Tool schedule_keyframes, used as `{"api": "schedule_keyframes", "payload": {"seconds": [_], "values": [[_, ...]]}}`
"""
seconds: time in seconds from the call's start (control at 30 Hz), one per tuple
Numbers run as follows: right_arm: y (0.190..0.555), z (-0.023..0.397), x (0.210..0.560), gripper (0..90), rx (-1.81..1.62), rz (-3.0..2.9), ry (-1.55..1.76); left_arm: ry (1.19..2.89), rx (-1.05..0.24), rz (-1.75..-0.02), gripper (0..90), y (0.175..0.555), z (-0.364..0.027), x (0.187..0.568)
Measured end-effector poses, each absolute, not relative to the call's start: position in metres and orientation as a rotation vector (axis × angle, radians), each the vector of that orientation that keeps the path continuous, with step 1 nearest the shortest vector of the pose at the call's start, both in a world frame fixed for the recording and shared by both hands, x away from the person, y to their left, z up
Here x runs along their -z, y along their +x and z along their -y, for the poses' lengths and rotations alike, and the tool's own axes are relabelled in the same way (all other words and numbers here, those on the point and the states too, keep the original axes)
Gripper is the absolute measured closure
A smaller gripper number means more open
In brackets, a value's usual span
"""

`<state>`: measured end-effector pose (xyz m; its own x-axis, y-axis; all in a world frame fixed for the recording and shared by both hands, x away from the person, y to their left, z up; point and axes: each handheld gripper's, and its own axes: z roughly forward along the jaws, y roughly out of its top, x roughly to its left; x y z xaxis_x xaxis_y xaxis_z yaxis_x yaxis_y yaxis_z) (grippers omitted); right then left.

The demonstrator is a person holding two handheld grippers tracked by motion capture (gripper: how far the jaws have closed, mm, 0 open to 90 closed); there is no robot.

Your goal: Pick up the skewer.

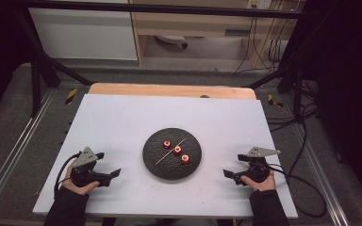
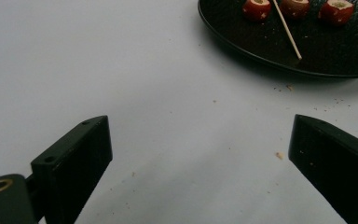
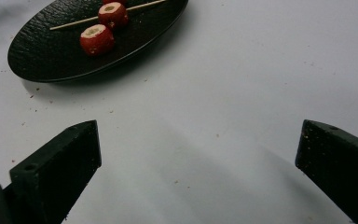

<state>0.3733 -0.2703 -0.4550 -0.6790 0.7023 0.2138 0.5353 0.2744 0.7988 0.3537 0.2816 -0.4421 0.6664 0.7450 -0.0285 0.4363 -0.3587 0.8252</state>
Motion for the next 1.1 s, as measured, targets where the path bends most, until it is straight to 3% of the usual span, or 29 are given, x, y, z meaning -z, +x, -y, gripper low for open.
{"api": "schedule_keyframes", "payload": {"seconds": [1.1], "values": [[0.373, 0.269, 0.454, 0.6, -1.37, -2.364, 1.14, 2.024, -0.473, -0.907, 5.2, 0.361, -0.258, 0.429]]}}
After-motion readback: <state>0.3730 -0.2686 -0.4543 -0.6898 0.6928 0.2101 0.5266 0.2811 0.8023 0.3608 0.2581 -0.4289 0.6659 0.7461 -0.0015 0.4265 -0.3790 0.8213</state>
